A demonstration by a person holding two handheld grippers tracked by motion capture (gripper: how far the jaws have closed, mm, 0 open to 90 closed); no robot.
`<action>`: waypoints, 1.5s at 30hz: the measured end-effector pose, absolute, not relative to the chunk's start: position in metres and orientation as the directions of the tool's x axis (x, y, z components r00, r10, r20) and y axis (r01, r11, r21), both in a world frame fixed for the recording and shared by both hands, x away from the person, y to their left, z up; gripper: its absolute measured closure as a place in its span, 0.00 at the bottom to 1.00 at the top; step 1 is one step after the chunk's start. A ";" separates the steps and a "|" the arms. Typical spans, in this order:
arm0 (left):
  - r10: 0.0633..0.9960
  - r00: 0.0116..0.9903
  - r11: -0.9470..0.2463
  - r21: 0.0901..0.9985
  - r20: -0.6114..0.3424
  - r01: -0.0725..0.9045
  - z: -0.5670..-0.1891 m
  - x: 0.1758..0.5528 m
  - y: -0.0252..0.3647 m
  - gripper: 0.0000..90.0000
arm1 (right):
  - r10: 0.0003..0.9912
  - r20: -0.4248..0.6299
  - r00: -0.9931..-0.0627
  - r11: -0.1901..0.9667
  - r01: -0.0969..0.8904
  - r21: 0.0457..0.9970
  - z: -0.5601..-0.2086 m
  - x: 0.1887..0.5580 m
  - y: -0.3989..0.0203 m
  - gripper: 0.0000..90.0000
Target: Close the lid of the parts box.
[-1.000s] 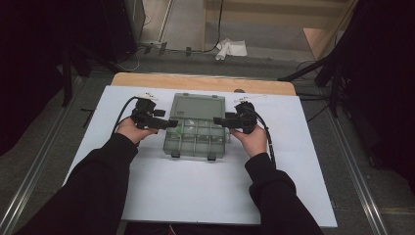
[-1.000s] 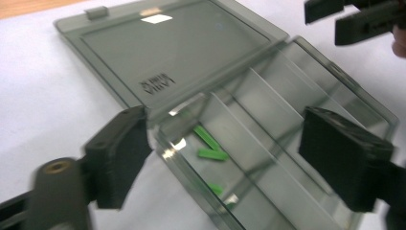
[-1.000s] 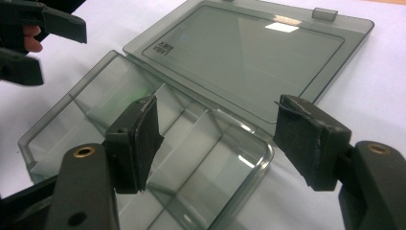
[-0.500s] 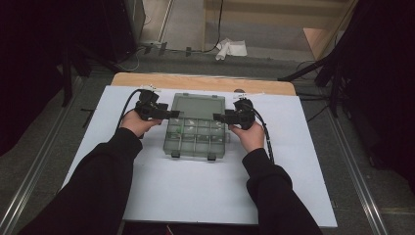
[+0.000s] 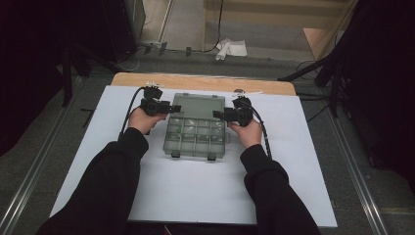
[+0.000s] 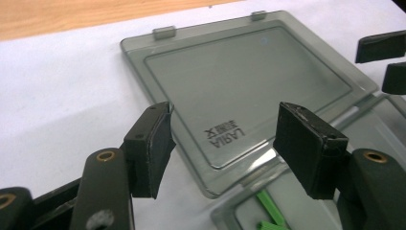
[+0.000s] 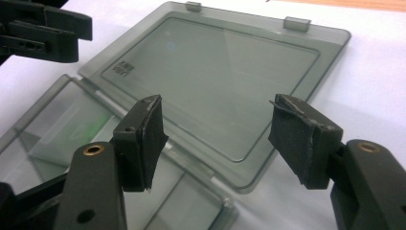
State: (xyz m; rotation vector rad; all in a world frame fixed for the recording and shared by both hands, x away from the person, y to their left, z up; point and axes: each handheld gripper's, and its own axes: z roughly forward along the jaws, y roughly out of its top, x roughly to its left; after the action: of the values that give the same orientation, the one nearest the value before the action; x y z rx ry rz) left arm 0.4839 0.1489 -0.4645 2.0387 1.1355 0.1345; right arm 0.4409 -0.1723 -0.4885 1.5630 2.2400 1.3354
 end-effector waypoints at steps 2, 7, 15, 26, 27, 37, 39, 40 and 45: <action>0.767 0.580 -0.286 0.665 -0.272 0.690 -0.469 0.487 0.151 0.41 | 0.810 0.370 -0.456 0.086 0.716 0.693 -0.491 0.444 -0.174 0.41; 0.771 0.568 -0.278 0.650 -0.288 0.707 -0.476 0.489 0.152 0.41 | 0.822 0.376 -0.428 0.075 0.736 0.673 -0.500 0.449 -0.177 0.41; 0.787 0.543 -0.265 0.636 -0.292 0.725 -0.485 0.491 0.146 0.41 | 0.816 0.405 -0.413 0.056 0.754 0.655 -0.508 0.455 -0.177 0.40; 0.788 0.519 -0.245 0.603 -0.332 0.759 -0.493 0.492 0.145 0.41 | 0.831 0.391 -0.396 0.066 0.768 0.637 -0.513 0.460 -0.171 0.40; 0.788 0.516 -0.242 0.603 -0.335 0.760 -0.493 0.492 0.145 0.41 | 0.829 0.396 -0.395 0.063 0.769 0.636 -0.513 0.460 -0.171 0.40; 0.791 0.508 -0.235 0.598 -0.342 0.767 -0.494 0.492 0.146 0.40 | 0.814 0.436 -0.384 0.041 0.787 0.615 -0.514 0.461 -0.175 0.43; 0.790 0.504 -0.225 0.598 -0.350 0.769 -0.494 0.493 0.146 0.41 | 0.807 0.448 -0.384 0.042 0.795 0.605 -0.514 0.461 -0.177 0.44; 0.790 0.503 -0.224 0.599 -0.350 0.769 -0.494 0.493 0.146 0.41 | 0.804 0.455 -0.382 0.037 0.796 0.604 -0.514 0.461 -0.177 0.44; 0.790 0.504 -0.222 0.603 -0.349 0.766 -0.495 0.492 0.146 0.41 | 0.795 0.482 -0.368 0.032 0.820 0.572 -0.512 0.459 -0.176 0.46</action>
State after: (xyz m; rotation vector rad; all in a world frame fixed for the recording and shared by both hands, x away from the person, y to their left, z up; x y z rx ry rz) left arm 0.4922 0.1464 -0.4947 2.0004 1.2742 0.0409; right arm 0.4590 -0.1756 -0.5120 1.7826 2.2780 1.2993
